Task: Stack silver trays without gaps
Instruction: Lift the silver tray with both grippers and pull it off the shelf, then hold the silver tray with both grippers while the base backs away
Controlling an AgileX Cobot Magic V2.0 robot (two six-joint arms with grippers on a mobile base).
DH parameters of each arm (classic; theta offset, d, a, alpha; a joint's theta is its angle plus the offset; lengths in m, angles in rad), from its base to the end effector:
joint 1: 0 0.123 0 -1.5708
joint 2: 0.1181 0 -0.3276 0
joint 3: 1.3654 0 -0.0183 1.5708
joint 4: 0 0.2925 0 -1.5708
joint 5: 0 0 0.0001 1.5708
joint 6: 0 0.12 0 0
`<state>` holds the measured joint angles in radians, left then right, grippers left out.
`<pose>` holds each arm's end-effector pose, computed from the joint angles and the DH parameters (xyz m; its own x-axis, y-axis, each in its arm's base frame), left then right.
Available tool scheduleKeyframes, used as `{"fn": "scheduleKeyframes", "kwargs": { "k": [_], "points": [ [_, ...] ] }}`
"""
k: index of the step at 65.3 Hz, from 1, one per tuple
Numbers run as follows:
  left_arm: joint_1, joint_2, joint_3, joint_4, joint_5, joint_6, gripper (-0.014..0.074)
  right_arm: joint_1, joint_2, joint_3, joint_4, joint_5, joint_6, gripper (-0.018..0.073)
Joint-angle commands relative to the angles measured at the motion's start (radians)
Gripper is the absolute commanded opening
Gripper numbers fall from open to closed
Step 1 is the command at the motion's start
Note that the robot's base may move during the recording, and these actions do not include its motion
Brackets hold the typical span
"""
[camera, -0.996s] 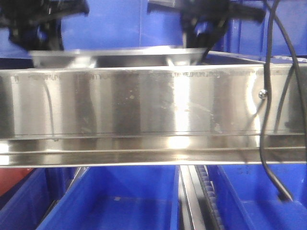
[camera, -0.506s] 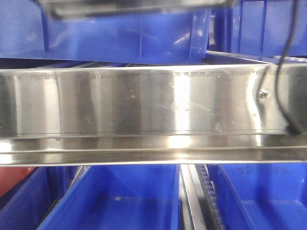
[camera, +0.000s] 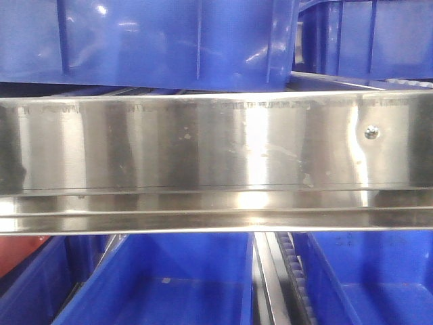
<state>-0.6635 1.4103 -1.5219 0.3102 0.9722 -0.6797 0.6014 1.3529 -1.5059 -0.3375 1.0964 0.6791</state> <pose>0.2976 -0.1942 0.4468 -0.6877 -0.0524 -0.7241 0.1372 0.9700 -0.2005 0.2874 0.1543 0.4515 -0.7165 0.0844 -0.6925 -0.0243 0.9890 0.1457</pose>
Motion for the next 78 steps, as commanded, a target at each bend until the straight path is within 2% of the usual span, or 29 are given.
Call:
{"fn": "scheduleKeyframes", "kwargs": {
  "k": [1,6,49,68,78],
  "points": [
    [-0.021,-0.013,-0.041,0.016,-0.009,-0.004,-0.0016,0.011,-0.006,-0.001,0.003,-0.046,0.003,-0.0075],
    [-0.021,-0.013,-0.053,0.064,0.004,-0.005,-0.0016,0.011,-0.006,-0.001,0.003,-0.046,0.003,-0.0075],
    [-0.021,-0.013,-0.070,0.035,0.034,-0.005,-0.0016,0.011,-0.006,-0.005,0.000,-0.083,0.010,-0.0075],
    [-0.021,-0.013,-0.070,0.030,0.034,-0.005,-0.0016,0.010,-0.006,-0.005,-0.014,-0.168,0.010,-0.0075],
    [-0.021,-0.013,-0.070,0.030,0.034,-0.005,-0.0016,0.010,-0.006,-0.005,-0.014,-0.167,0.010,-0.0075]
  ]
}}
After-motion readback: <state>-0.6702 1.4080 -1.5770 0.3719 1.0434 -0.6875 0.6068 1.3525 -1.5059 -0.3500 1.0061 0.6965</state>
